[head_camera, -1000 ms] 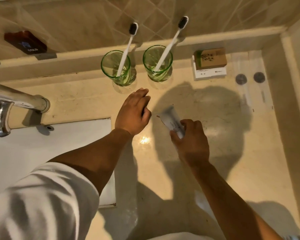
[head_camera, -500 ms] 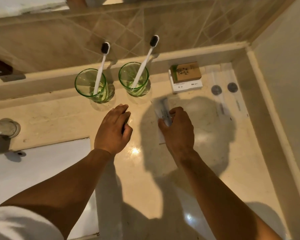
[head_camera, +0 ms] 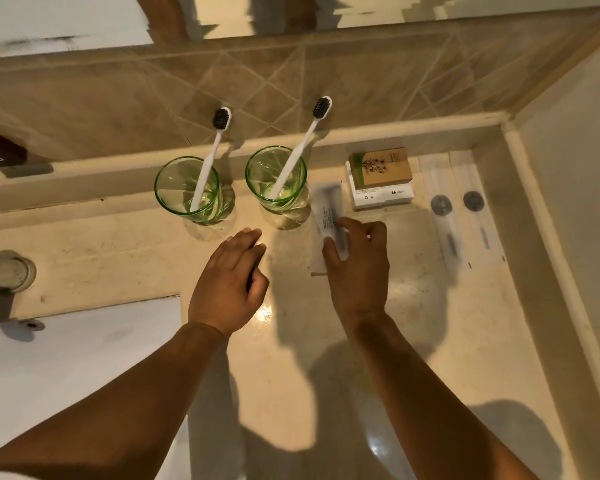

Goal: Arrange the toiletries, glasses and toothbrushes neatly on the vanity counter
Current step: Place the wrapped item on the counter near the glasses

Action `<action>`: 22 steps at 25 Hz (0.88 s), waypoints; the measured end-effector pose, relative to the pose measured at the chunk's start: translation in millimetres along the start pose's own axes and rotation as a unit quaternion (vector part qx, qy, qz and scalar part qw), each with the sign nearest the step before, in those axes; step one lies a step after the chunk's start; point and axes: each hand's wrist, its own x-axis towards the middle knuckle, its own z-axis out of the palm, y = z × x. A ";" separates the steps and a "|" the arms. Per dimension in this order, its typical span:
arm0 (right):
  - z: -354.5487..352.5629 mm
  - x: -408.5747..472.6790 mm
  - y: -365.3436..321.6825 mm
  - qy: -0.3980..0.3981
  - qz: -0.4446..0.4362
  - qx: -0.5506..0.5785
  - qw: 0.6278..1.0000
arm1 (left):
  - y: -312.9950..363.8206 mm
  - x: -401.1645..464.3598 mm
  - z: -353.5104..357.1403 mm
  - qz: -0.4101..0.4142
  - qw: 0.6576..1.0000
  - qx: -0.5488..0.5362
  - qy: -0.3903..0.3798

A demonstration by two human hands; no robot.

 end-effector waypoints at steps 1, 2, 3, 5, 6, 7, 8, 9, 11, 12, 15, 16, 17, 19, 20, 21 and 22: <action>1.0 -7.1 3.3 0.000 -0.014 -0.008 1.000 | -0.1 -0.1 -0.4 0.001 1.000 0.000 -0.002; 3.1 -12.9 5.7 -0.004 -0.028 -0.014 1.000 | -0.3 -0.2 -0.7 -0.001 1.000 0.001 -0.005; 5.8 -16.6 6.7 -0.010 -0.037 -0.015 0.999 | -0.4 -0.3 -1.1 -0.003 1.000 0.003 -0.008; 9.6 -16.1 4.9 -0.026 -0.034 -0.007 0.999 | -0.8 0.4 -0.8 -0.005 1.000 0.005 -0.012; 10.9 -13.1 3.9 -0.033 -0.028 -0.001 0.999 | -0.8 0.7 -0.5 -0.004 1.000 0.005 -0.012; 11.6 -9.3 3.2 -0.036 -0.022 0.003 0.999 | -0.4 0.8 -0.2 -0.004 1.000 0.005 -0.011; 12.0 -5.1 2.3 -0.035 -0.021 -0.001 0.999 | 0.0 0.7 -0.2 -0.004 1.000 0.004 -0.009; 12.1 -1.0 1.4 -0.029 -0.025 -0.010 0.999 | 0.4 0.6 -0.3 -0.003 1.000 0.003 -0.008; 11.9 7.1 -2.0 -0.021 -0.038 -0.019 0.999 | 0.8 0.6 -0.9 -0.003 1.000 0.001 -0.006; 11.8 10.8 -4.2 -0.021 -0.041 -0.018 0.999 | 0.8 0.6 -1.2 -0.004 1.000 0.001 -0.007; 12.5 17.5 -9.6 -0.023 -0.037 -0.033 0.999 | 1.3 0.8 -2.1 -0.006 1.000 0.002 -0.009; 13.1 18.3 -10.3 -0.023 -0.035 -0.036 0.998 | 1.7 0.9 -2.5 -0.008 1.000 0.001 -0.010; 13.3 18.4 -10.5 -0.021 -0.034 -0.036 0.999 | 2.1 1.2 -2.8 -0.009 1.000 0.002 -0.012; 13.7 18.3 -10.2 -0.014 -0.035 -0.035 0.999 | 2.5 1.1 -3.0 -0.009 1.000 0.002 -0.015; 14.0 19.1 -9.7 -0.011 -0.037 -0.037 0.999 | 2.5 1.0 -2.9 -0.008 1.000 0.003 -0.015; 14.2 20.2 -9.0 -0.011 -0.038 -0.040 0.998 | 2.3 1.0 -2.6 -0.008 1.000 0.003 -0.015; 14.5 21.6 -7.8 -0.013 -0.038 -0.041 0.998 | 2.2 1.0 -2.3 -0.008 1.000 0.004 -0.014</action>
